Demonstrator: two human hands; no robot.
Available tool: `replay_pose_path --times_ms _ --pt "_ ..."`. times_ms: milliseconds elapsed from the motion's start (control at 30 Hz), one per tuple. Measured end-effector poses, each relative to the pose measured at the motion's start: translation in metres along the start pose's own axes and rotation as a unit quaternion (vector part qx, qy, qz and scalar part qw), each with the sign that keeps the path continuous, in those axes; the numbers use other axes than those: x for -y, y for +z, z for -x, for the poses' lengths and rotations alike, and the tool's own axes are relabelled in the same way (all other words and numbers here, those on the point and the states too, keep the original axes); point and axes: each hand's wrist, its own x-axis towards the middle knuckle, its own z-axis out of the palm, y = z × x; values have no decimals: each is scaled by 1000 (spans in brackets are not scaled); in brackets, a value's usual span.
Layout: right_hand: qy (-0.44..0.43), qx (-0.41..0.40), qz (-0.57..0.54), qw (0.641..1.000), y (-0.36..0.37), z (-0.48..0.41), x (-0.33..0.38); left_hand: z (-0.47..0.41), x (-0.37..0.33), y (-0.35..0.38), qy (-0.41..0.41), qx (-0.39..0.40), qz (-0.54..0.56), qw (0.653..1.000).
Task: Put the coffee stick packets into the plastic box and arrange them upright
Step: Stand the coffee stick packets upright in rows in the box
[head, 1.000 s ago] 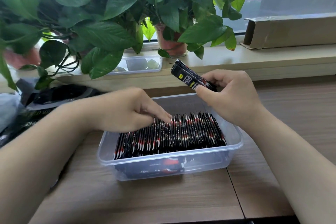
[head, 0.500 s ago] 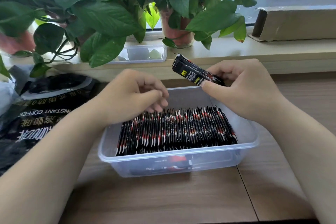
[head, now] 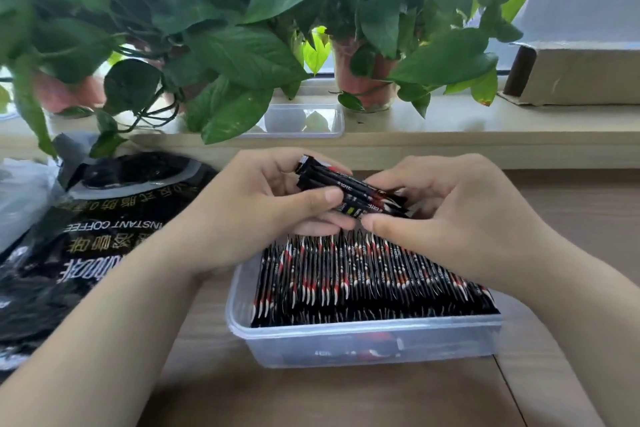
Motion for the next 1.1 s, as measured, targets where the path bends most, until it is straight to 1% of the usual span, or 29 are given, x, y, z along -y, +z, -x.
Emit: replay_pose_path --times_ms 200,300,333,467,600,767,967,1100 --pt "26 28 -63 997 0 -4 6 1 -1 -6 7 -15 38 999" --pt "68 36 -147 986 2 -4 7 2 -3 -7 16 -10 55 998" --pt "77 31 -157 984 3 -4 7 2 -2 -7 19 -11 59 998" --pt "56 -7 -112 992 6 -4 8 1 -1 -4 8 -46 85 995" --pt "51 -35 -95 994 7 -5 7 0 0 -3 5 -81 102 991" --pt "35 -45 -48 997 0 -5 11 -1 0 -3 0 -90 102 991" --pt "38 -63 -47 996 -11 -3 13 -2 -1 -6 4 -97 102 990" --pt "40 -81 -38 995 -27 0 10 -3 -3 -9 11 -118 95 988"
